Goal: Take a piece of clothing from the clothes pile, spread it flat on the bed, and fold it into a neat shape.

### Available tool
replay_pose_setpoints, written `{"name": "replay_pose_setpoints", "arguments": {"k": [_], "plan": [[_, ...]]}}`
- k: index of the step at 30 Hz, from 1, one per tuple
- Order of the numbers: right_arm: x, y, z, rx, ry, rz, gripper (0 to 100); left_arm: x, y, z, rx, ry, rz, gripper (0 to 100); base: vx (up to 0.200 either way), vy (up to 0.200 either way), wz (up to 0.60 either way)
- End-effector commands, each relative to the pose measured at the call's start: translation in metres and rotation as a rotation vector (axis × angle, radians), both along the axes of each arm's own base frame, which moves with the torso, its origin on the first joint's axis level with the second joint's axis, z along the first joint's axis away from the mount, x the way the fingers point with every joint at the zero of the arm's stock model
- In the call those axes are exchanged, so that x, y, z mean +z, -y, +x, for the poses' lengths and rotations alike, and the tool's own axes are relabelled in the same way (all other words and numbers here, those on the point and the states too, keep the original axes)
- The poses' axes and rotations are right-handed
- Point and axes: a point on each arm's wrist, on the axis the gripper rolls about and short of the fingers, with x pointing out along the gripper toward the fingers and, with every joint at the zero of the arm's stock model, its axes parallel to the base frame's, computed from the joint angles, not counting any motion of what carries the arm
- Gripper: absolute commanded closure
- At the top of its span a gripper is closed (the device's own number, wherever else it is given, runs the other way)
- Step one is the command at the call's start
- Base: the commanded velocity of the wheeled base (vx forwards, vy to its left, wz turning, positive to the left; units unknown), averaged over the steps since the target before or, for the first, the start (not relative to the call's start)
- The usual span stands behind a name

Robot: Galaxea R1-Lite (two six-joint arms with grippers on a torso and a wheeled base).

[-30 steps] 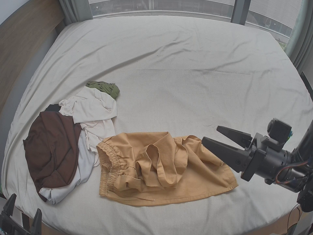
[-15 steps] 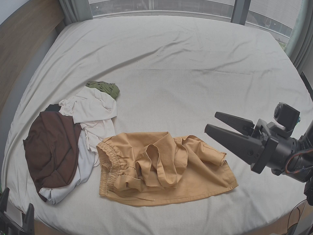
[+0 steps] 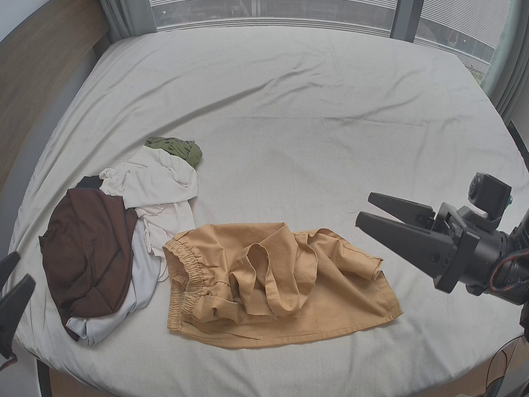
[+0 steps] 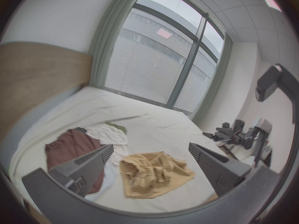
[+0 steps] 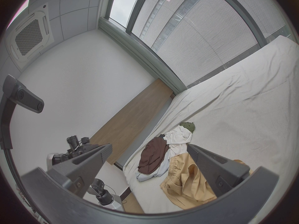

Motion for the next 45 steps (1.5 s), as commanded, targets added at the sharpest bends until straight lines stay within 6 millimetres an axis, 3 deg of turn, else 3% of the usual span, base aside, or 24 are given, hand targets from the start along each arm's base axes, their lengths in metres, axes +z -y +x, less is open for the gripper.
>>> {"name": "replay_pose_setpoints", "arguments": {"k": [1, 4, 15, 18, 22, 45], "plan": [[-0.004, 0.007, 0.004, -0.013, -0.035, -0.005, 0, 0.008, 0.029, 0.106, -0.212, -0.225, -0.069, 0, 0.0, 0.0, 0.0], [-0.004, 0.008, 0.004, -0.016, -0.035, -0.005, 0, 0.003, 0.028, 0.121, -0.263, -0.248, -0.073, 0, 0.0, 0.0, 0.0], [-0.011, 0.01, 0.015, -0.054, -0.059, -0.024, 0, -0.02, 0.025, 0.135, -0.309, -0.354, -0.072, 0, 0.0, 0.0, 0.0], [-0.012, 0.013, 0.018, -0.068, -0.062, -0.025, 0, -0.031, 0.027, 0.139, -0.319, -0.392, -0.063, 0, 0.0, 0.0, 0.0], [-0.013, 0.014, 0.02, -0.062, -0.068, -0.029, 0, -0.048, 0.03, 0.158, -0.318, -0.393, -0.026, 0, 0.0, 0.0, 0.0], [-0.019, 0.016, 0.029, -0.086, -0.116, -0.024, 0, -0.12, 0.041, 0.194, -0.306, -0.461, -0.011, 0, 0.0, 0.0, 0.0]]}}
